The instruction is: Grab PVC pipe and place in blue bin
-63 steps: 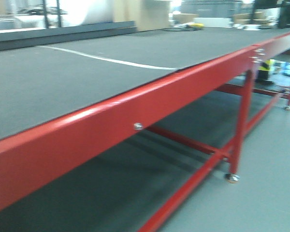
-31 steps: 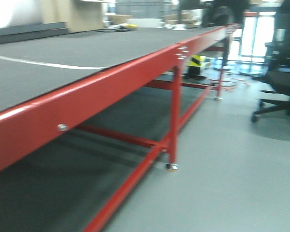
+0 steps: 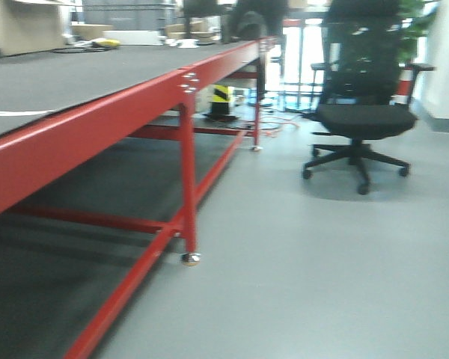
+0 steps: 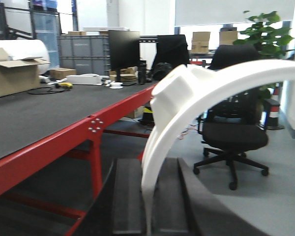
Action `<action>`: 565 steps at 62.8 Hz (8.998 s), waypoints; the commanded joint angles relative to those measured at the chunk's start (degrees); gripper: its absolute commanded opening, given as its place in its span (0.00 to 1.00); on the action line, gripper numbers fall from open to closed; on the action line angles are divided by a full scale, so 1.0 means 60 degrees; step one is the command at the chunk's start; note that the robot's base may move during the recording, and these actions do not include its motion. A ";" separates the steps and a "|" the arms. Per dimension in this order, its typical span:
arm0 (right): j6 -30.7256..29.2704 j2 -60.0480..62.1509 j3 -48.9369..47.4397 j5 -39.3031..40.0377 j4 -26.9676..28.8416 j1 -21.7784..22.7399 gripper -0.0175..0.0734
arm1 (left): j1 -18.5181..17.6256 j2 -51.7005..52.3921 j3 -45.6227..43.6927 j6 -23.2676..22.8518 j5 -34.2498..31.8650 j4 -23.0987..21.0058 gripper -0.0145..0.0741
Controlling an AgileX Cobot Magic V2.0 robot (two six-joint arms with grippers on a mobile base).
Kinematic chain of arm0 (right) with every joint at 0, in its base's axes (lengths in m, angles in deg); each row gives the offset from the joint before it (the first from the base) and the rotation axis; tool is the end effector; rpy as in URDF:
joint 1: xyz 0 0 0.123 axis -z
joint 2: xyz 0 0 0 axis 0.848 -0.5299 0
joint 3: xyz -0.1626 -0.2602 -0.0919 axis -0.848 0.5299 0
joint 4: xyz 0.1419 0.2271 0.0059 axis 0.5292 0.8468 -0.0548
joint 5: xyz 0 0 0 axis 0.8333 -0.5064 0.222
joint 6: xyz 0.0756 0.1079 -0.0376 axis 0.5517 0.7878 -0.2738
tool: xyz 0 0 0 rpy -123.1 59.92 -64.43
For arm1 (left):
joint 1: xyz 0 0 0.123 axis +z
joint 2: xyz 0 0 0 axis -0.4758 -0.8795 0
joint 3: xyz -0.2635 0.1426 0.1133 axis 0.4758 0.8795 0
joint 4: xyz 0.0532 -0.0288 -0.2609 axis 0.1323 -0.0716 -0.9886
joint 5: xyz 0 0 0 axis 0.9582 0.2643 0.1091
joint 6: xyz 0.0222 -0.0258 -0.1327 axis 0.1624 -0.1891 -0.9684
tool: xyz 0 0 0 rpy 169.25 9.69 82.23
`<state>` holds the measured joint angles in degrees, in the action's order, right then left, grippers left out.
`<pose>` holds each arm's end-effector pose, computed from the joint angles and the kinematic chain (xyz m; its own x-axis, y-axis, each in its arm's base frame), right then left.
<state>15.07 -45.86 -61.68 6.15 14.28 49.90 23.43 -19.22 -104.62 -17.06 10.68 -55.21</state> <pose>0.1116 0.0163 0.3715 0.0890 0.0823 -0.9926 -0.1503 0.9863 0.0683 0.1556 -0.0149 0.3690 0.0009 -0.0736 -0.9973 0.0967 0.9926 -0.0731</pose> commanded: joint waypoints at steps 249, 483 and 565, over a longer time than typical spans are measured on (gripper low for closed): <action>-0.0019 0.0051 0.0021 0.0159 -0.0112 0.0009 0.01 | -0.0053 0.0040 -0.0015 0.0001 -0.0272 -0.0021 0.04; -0.0019 0.0051 0.0021 0.0159 -0.0112 0.0009 0.01 | -0.0053 0.0040 -0.0015 0.0001 -0.0272 -0.0021 0.04; -0.0019 0.0051 0.0021 0.0159 -0.0112 0.0009 0.01 | -0.0053 0.0040 -0.0015 0.0001 -0.0272 -0.0021 0.04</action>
<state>15.07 -45.86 -61.68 6.15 14.28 49.90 23.43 -19.22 -104.50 -17.06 10.68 -55.21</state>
